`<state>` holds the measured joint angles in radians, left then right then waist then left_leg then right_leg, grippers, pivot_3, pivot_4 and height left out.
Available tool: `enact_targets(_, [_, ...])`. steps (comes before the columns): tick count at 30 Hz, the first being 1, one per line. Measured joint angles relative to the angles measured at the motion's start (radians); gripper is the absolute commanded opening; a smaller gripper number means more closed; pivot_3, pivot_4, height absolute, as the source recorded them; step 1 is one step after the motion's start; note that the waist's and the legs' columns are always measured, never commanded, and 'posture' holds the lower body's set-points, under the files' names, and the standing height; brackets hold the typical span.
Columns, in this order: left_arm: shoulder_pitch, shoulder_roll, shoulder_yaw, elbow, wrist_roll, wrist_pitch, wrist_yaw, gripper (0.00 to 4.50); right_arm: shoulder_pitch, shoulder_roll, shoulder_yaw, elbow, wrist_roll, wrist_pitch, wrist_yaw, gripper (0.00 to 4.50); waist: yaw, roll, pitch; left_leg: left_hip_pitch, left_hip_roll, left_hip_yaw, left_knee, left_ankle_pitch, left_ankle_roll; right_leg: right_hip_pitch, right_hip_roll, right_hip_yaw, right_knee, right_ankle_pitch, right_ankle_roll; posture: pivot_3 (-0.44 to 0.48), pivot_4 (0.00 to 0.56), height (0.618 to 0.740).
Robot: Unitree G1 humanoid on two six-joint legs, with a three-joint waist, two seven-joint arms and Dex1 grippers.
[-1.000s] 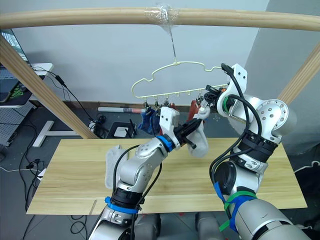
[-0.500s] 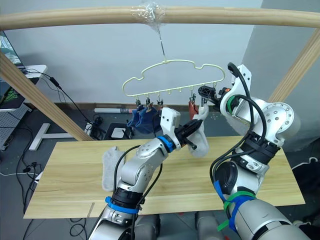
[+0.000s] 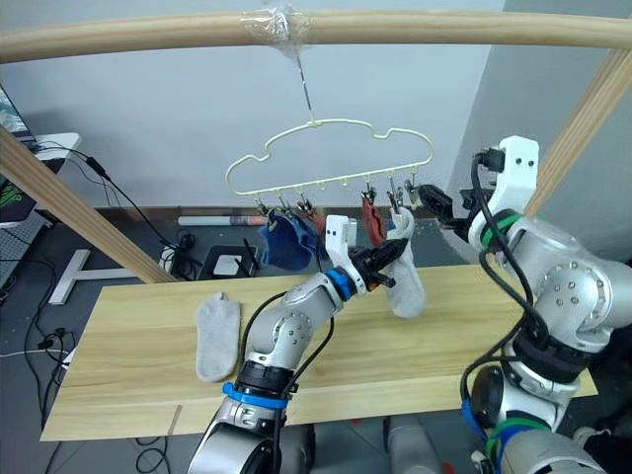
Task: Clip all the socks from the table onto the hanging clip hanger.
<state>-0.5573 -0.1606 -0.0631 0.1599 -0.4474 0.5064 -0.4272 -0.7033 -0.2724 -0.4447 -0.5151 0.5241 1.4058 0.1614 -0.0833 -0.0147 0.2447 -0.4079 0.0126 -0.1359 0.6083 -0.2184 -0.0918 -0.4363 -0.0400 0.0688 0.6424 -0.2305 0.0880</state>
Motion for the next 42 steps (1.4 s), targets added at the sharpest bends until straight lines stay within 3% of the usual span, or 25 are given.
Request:
enact_targets(5, [-0.022,0.015,0.022,0.061,0.005,-0.054,-0.019,2.58,0.171,-0.067,0.146,-0.072,-0.052,-0.214,0.041,4.50,-0.001,0.000,0.000,-0.001,0.000,0.000,0.000,0.000,0.000,-0.001,0.000,0.000,0.000,0.000,0.000,-0.072,0.232,0.740])
enact_targets(11, [-0.038,0.074,0.031,0.082,0.013,-0.059,-0.044,4.46,0.282,-0.013,0.287,-0.085,-0.150,-0.426,0.001,4.50,-0.005,-0.001,0.000,-0.001,0.000,0.001,0.000,0.000,0.000,-0.002,0.000,0.001,0.001,0.001,0.001,-0.061,0.230,0.740])
enact_targets(14, [-0.032,0.119,0.030,0.055,0.028,-0.059,-0.045,4.49,0.285,0.012,0.317,-0.065,-0.184,-0.505,-0.014,4.50,-0.004,-0.001,0.000,-0.001,0.000,0.001,0.000,0.000,0.000,-0.002,0.000,0.001,0.001,0.001,0.002,-0.051,0.232,0.740])
enact_targets(19, [0.035,0.341,0.016,-0.218,0.044,-0.034,-0.113,4.50,0.300,0.039,0.396,0.012,-0.296,-0.651,-0.071,3.22,-0.005,-0.001,0.001,-0.001,0.002,0.001,-0.001,0.000,-0.001,-0.004,0.002,0.002,0.002,0.001,0.001,0.003,0.235,0.740])
enact_targets(21, [0.043,0.435,0.040,-0.325,0.038,-0.009,-0.137,4.50,0.302,0.049,0.417,0.045,-0.345,-0.700,-0.097,3.22,0.001,-0.001,0.001,-0.001,0.001,0.000,-0.001,0.001,-0.001,-0.004,0.001,0.002,0.002,0.001,0.001,0.026,0.233,0.740])
enact_targets(24, [0.046,0.489,0.073,-0.439,0.005,0.041,-0.146,4.50,0.299,0.086,0.427,0.082,-0.370,-0.753,-0.121,2.94,0.016,-0.002,0.001,-0.001,0.001,0.001,0.000,0.001,-0.001,-0.002,0.001,0.002,0.002,0.001,0.001,0.036,0.232,0.740])
enact_targets(27, [0.060,0.514,0.073,-0.519,-0.024,0.090,-0.138,4.50,0.288,0.103,0.434,0.122,-0.390,-0.796,-0.125,2.04,0.030,-0.002,0.001,-0.001,0.001,0.000,0.000,0.001,-0.001,-0.002,0.001,0.002,0.001,0.001,0.001,0.048,0.228,0.740])
enact_targets(42, [0.104,0.554,0.092,-0.603,-0.043,0.138,-0.083,4.50,0.159,0.155,0.455,0.388,-0.480,-0.947,-0.159,2.04,0.043,-0.002,0.001,0.000,0.001,0.000,0.000,0.001,-0.001,-0.003,0.001,0.001,0.003,0.003,-0.002,0.100,0.222,0.740])
